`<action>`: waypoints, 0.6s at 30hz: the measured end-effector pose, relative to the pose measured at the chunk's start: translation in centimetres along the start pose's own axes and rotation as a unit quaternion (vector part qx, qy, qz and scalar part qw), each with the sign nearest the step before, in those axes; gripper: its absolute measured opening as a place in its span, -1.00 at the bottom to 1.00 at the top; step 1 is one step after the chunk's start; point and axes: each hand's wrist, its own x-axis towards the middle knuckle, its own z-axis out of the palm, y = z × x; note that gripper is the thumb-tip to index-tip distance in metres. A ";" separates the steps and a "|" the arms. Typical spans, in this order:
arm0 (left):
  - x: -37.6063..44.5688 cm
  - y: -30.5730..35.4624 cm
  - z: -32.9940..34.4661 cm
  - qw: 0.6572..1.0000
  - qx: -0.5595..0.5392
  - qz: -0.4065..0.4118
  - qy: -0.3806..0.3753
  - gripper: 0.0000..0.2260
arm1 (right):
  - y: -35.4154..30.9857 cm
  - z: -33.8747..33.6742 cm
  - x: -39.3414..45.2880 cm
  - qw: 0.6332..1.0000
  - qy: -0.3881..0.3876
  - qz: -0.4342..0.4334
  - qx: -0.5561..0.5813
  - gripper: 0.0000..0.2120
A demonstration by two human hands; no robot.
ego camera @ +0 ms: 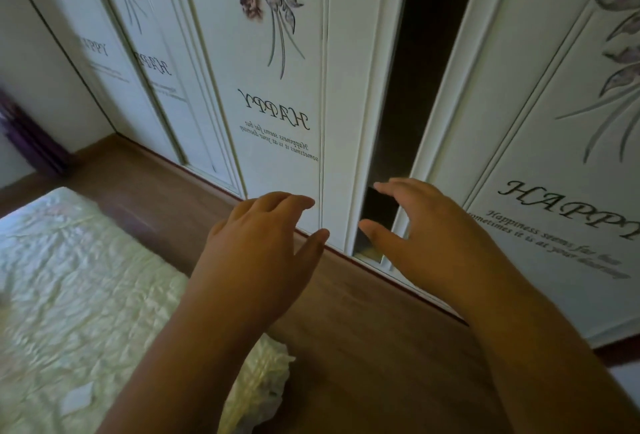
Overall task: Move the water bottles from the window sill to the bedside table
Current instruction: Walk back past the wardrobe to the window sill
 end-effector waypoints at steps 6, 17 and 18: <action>2.7 1.7 1.1 0.999 0.001 -0.041 0.014 -0.50 | 2.2 -1.0 4.0 0.999 -0.038 -0.027 -0.006 -0.34; 11.1 -0.2 2.7 0.998 -0.005 -0.068 0.013 -0.50 | 2.4 -0.7 13.0 0.997 -0.068 -0.037 -0.027 -0.34; 12.3 -0.7 2.6 0.998 -0.004 -0.066 0.013 -0.49 | 2.1 -0.5 14.0 0.997 -0.068 -0.036 -0.030 -0.34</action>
